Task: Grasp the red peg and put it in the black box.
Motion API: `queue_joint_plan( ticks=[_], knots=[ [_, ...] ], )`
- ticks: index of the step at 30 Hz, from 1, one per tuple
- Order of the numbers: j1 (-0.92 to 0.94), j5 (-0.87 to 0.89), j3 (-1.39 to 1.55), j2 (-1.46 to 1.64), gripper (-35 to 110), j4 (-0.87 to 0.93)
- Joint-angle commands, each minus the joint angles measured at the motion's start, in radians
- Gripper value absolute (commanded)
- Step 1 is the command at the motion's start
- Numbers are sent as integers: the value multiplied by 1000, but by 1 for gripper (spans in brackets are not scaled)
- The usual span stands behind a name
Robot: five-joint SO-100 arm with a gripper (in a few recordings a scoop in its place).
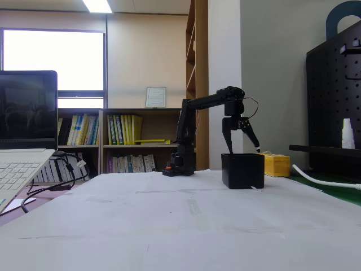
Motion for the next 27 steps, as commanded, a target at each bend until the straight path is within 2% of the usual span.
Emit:
queue_joint_plan(
  ticks=[1,8,14,16,18,20,21,27],
  knots=[
    [3,-23,101,-58,39,35],
    [80,-141,101,-331,39,146],
    [261,-336,170,-623,39,198],
    [367,-385,133,-716,39,143],
    [457,-417,-40,-857,31,25],
    [517,-436,-261,-992,8,-107],
    [540,-431,-368,-1048,2,-173],
    [621,-446,-991,-1345,0,-526]
  ],
)
